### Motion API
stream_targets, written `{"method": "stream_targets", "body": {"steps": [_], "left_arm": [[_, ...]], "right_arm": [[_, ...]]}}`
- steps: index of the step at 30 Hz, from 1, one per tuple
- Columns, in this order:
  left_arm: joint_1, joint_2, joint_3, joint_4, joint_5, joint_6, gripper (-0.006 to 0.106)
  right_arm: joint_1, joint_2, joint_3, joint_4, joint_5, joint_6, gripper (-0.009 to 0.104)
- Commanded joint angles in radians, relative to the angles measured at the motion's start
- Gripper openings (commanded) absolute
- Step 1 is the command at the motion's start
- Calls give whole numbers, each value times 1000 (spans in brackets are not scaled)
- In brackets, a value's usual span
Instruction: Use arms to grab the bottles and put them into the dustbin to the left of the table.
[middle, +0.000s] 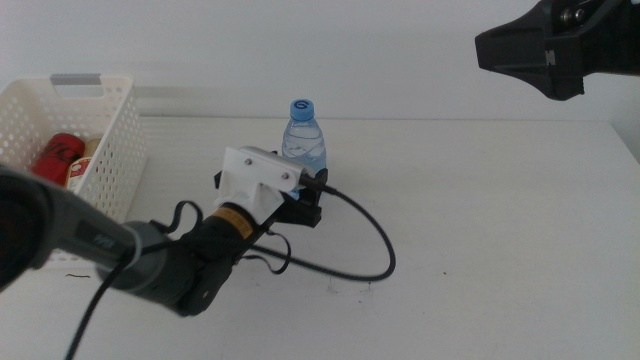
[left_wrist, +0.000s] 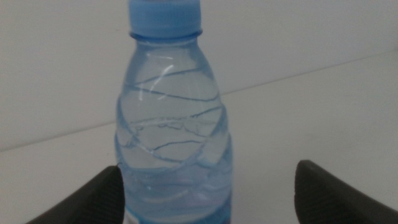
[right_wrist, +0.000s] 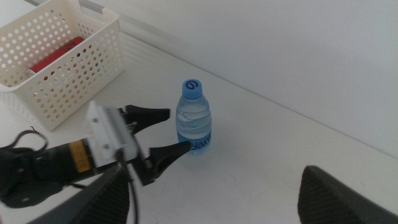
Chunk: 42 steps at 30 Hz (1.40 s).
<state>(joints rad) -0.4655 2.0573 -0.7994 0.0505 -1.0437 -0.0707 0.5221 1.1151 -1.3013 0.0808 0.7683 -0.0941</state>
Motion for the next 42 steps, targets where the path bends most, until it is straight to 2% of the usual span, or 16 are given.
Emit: {"method": "stream_targets", "body": {"steps": [1, 5, 11, 17, 19, 22, 26, 28, 32, 34, 36, 38, 42], "left_arm": [[6, 36, -58, 2, 39, -13, 94], [6, 96, -163, 0, 101, -13, 94], [10, 170, -303, -51, 196, 10, 94], [19, 241, -386, -69, 199, 12, 94], [20, 250, -393, -95, 198, 6, 90], [21, 239, -390, -99, 203, -13, 73], [19, 135, -348, -39, 249, -17, 22], [16, 33, -307, -38, 405, -34, -2], [16, -245, -268, 11, 909, -179, -2], [16, -367, -272, 56, 1123, -173, -2], [30, -472, -303, 55, 1321, -107, -2], [69, -520, -366, -9, 1530, 14, -2], [248, -527, -551, -262, 1867, 352, -2]], "right_arm": [[3, -3, -7, -1, -9, -7, 79], [3, -3, -7, -1, -9, -7, 79], [3, -3, -7, -1, -9, -7, 79], [3, -3, -7, -1, -9, -5, 79], [3, -3, -7, -1, -9, -5, 79], [3, -3, -7, -1, -9, -5, 79], [3, -3, -7, -1, -9, -4, 79], [3, -3, -7, -1, -9, -4, 79], [3, -3, -7, -1, -9, -4, 79], [3, -3, -7, -1, -9, -4, 79], [3, -3, -7, -1, -9, -4, 79], [3, -3, -7, -1, -9, -4, 79], [3, -3, -7, 1, -9, -4, 79]]}}
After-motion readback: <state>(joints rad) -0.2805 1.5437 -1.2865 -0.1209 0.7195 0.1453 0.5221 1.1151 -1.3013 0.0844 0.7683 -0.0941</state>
